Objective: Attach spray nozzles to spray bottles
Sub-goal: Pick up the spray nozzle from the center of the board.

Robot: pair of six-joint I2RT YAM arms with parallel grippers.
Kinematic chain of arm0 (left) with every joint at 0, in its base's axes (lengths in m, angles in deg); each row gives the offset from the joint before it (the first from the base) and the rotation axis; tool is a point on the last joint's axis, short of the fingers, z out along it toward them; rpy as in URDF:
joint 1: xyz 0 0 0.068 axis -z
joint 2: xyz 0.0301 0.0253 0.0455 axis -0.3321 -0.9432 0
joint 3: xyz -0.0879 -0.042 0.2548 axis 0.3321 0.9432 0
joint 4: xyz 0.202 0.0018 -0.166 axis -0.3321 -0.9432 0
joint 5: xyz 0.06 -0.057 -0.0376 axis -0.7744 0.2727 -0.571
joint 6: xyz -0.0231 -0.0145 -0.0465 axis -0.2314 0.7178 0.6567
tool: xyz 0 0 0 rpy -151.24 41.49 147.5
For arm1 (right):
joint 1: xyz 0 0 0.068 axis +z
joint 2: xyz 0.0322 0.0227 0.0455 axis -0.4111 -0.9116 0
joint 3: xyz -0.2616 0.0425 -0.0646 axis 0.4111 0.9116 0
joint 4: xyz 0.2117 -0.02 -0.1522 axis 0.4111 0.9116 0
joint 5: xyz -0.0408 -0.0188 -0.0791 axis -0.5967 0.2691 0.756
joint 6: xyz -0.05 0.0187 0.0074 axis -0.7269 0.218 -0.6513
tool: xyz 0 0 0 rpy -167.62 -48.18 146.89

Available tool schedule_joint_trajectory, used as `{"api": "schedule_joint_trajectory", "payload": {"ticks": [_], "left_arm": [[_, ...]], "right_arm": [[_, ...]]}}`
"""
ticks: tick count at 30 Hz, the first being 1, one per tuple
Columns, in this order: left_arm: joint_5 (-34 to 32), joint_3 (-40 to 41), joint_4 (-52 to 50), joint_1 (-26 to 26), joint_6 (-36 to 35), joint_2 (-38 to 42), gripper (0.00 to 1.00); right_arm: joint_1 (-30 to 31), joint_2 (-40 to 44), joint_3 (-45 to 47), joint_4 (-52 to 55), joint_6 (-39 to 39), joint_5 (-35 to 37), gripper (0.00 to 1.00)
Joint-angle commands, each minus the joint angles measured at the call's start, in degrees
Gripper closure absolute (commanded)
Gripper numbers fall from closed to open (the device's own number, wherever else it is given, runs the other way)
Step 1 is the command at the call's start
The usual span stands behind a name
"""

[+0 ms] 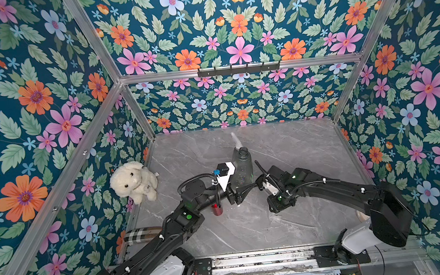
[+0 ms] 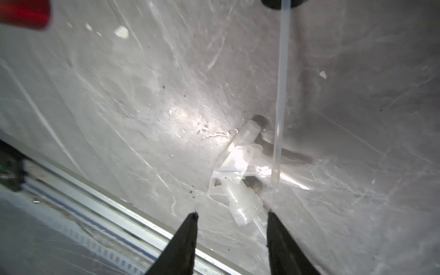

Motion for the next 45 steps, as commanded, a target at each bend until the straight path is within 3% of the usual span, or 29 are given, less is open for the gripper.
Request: {"api": "schedule_joint_trajectory", "payload": {"ticks": [1,15,26,31,38,45], "left_arm": [[-0.3,-0.3,1.7,0.1,-0.2,0.6,1.00],[-0.8,-0.2,1.2,0.0,-0.3,1.4,1.00],[-1.2,-0.1,1.1,0.0,-0.3,1.5,1.00],[-2.1,-0.2,1.2,0.0,-0.2,1.3,1.00],[-3.0,-1.1,1.3,0.0,0.2,0.6,1.00],[-2.7,-1.5,2.6,0.1,1.1,-0.4,1.00]], "right_arm": [[2.0,-4.0,-2.0,7.4,-5.0,4.0,0.53],[5.5,-14.5,-5.7,9.9,-8.5,7.8,0.60],[5.6,-17.9,-3.2,4.2,-6.7,6.6,0.67],[5.5,-10.4,-1.8,1.1,-4.9,6.2,0.71],[4.0,11.4,-3.3,-2.3,-2.5,6.0,0.71],[-4.4,25.2,-8.7,-10.7,-1.9,2.4,0.69]]}}
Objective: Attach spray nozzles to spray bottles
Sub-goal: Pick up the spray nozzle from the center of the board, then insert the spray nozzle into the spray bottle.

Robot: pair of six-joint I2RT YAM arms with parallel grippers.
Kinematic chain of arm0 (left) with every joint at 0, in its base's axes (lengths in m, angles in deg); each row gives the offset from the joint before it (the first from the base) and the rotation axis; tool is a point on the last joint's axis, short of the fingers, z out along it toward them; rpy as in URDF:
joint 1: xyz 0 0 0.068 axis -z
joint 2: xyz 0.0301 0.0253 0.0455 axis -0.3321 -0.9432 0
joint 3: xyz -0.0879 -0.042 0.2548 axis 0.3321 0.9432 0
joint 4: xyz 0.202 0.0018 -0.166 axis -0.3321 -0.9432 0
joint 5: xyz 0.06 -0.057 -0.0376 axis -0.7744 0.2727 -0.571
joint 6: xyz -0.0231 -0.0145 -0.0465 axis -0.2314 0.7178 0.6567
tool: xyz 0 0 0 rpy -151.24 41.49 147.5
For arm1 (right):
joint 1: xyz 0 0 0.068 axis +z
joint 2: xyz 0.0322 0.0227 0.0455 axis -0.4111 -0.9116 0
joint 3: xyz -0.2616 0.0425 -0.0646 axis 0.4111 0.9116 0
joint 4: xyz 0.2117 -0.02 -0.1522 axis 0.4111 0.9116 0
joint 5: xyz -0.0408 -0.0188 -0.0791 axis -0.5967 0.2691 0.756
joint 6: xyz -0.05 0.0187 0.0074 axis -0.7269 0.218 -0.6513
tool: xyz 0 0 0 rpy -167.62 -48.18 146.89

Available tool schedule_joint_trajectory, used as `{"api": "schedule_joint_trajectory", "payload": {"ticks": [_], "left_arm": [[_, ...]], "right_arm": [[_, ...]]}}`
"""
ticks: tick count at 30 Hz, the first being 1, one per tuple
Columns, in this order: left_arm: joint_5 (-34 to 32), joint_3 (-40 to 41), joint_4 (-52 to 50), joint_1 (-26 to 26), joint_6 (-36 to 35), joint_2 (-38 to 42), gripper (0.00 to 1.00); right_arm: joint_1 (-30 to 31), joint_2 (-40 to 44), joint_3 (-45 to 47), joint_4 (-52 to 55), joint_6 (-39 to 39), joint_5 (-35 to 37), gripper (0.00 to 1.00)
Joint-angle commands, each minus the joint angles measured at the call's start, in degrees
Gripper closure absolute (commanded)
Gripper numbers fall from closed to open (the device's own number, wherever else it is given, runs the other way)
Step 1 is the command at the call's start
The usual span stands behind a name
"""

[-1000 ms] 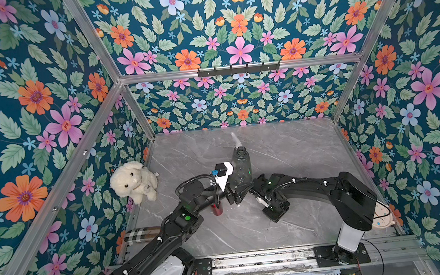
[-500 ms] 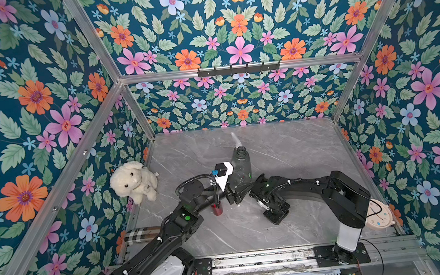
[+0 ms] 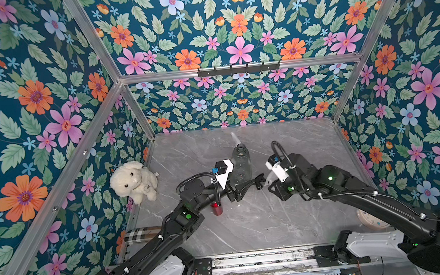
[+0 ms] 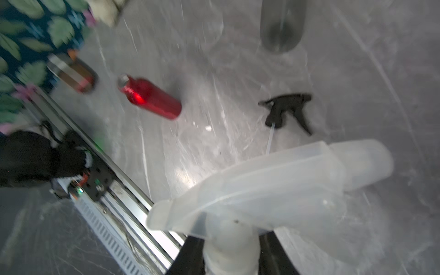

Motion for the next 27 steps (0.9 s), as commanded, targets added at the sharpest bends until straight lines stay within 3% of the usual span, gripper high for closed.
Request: {"api": "schedule_joint_trajectory", "payload": {"ticks": [1,6,10,16,27], "left_arm": [[0.4,-0.5,2.2,0.0,0.8,-0.6,1.00],[2.1,-0.6,3.6,0.0,1.5,-2.0,1.00],[3.8,-1.2,3.6,0.0,1.3,-2.5,1.00],[6.0,-1.0,3.2,0.0,0.4,-1.3,1.00],[6.8,-2.4,2.7,0.0,0.1,-4.4,1.00]], "right_arm": [[-2.8,2.9,-2.4,-6.9,1.2,-2.1,0.69],[-3.0,2.5,-10.6,-14.1,-3.4,3.2,0.69],[-2.9,-2.1,-23.0,-17.3,-7.8,2.8,0.69],[-3.0,-7.6,-35.7,-20.8,-10.8,-2.0,0.69],[-1.4,-13.4,-46.0,-23.0,-11.6,-10.1,0.69]]}}
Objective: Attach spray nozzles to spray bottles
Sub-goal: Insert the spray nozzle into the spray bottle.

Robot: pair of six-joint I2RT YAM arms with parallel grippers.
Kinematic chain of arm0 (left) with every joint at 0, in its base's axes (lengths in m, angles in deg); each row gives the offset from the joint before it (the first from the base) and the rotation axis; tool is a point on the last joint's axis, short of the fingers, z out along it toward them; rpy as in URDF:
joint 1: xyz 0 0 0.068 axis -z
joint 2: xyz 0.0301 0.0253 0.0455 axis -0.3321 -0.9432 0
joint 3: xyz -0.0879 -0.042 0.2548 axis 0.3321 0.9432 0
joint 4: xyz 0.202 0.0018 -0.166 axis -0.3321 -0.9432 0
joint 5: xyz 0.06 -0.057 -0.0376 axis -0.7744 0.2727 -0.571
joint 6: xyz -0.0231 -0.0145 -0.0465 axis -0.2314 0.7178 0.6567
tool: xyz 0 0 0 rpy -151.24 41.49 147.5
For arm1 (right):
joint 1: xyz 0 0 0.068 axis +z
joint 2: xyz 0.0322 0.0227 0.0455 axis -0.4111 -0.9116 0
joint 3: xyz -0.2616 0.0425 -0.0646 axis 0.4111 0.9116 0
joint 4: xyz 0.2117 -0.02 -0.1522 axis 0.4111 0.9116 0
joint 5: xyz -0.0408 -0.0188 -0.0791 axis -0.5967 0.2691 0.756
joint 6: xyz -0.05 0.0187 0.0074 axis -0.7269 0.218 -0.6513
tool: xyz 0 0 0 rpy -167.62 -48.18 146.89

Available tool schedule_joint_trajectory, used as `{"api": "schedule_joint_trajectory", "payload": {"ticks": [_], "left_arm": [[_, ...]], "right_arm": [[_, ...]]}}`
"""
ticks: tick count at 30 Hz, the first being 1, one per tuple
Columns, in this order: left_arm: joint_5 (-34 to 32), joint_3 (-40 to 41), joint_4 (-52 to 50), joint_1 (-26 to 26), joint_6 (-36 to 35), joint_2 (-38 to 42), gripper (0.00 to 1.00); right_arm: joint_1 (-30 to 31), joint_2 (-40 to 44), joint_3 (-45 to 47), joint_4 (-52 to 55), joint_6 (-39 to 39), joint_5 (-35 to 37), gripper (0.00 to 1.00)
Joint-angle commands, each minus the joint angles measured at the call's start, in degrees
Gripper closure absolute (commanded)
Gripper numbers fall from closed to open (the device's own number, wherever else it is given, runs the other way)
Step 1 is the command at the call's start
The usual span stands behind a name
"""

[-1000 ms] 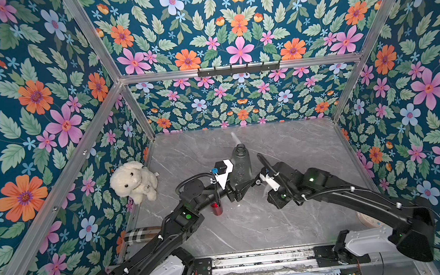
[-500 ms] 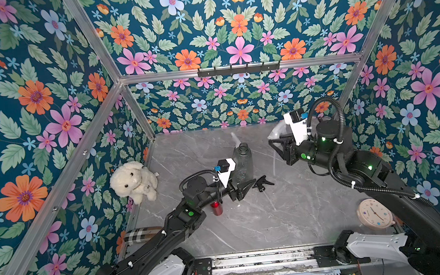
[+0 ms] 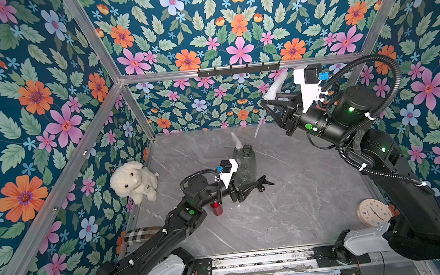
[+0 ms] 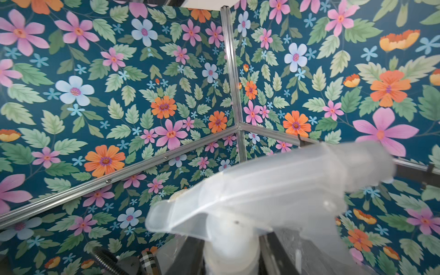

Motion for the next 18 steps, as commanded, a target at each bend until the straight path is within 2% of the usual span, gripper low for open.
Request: {"api": "schedule_joint_trajectory", "payload": {"ticks": [1,18], "left_arm": [[0.2,-0.5,1.4,0.0,-0.7,-0.4,1.00],[-0.2,-0.3,0.7,0.0,-1.4,-0.3,1.00]], "right_arm": [[0.9,-0.7,-0.8,-1.7,-1.3,-3.5,0.69],[3.0,-0.5,0.6,0.2,-0.3,-5.6,0.70]]}}
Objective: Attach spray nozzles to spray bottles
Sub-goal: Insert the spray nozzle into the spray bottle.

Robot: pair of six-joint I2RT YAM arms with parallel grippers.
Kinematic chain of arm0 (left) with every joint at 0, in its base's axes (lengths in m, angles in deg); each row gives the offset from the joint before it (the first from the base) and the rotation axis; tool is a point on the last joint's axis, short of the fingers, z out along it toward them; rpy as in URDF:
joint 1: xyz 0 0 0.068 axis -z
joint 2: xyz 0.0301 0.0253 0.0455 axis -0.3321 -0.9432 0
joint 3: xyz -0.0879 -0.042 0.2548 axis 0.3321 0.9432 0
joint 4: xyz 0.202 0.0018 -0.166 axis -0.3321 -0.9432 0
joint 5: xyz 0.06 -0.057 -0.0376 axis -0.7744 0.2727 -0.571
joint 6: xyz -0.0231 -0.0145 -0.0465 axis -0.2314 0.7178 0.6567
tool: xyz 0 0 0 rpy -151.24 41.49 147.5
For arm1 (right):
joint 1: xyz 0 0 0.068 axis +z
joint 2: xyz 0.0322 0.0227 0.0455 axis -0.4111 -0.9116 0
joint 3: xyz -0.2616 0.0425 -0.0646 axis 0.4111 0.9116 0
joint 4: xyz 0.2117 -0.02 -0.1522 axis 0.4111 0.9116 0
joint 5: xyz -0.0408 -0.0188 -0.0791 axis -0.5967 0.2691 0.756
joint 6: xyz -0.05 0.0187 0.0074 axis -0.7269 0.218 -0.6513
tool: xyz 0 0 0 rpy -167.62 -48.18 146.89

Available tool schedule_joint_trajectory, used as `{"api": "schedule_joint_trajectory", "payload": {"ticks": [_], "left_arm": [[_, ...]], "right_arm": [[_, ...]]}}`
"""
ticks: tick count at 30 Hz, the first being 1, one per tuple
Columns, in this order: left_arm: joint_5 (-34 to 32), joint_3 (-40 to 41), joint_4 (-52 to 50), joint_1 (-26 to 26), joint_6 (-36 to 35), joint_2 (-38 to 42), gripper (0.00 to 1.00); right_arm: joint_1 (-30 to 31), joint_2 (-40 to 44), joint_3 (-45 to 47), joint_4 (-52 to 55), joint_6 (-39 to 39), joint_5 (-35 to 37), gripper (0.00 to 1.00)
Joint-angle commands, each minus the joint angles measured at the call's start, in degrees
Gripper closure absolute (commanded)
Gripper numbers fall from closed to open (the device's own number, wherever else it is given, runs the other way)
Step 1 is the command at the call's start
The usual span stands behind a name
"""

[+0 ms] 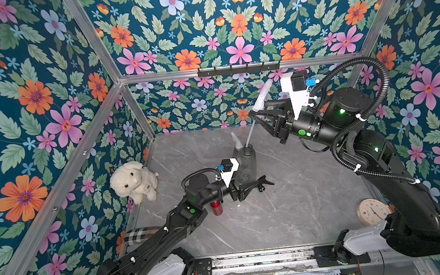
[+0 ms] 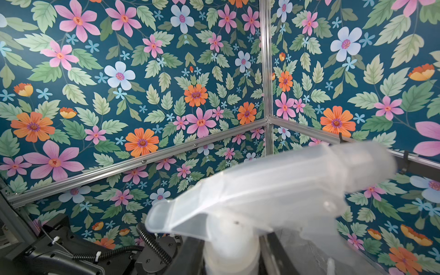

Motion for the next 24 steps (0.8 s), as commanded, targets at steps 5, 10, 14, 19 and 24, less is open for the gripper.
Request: {"api": "schedule_joint_trajectory", "payload": {"ticks": [5,10,14,19,24], "left_arm": [[-0.9,0.2,1.3,0.1,-0.9,1.1,1.00],[-1.5,0.5,2.5,0.1,-1.1,2.1,1.00],[-1.4,0.2,3.2,0.0,-1.1,2.1,1.00],[-1.5,-0.4,3.9,0.0,-0.9,2.1,1.00],[-1.7,-0.3,4.7,0.0,-0.5,2.6,1.00]], "right_arm": [[0.1,0.3,1.1,1.3,1.2,0.0,0.70],[0.0,-0.2,3.5,2.8,4.2,-1.8,0.68],[0.2,-0.7,5.9,3.1,6.2,-3.8,0.66],[1.5,-0.3,9.7,1.5,6.4,-4.8,0.66],[1.9,1.2,13.4,-0.9,5.9,-5.6,0.65]]}}
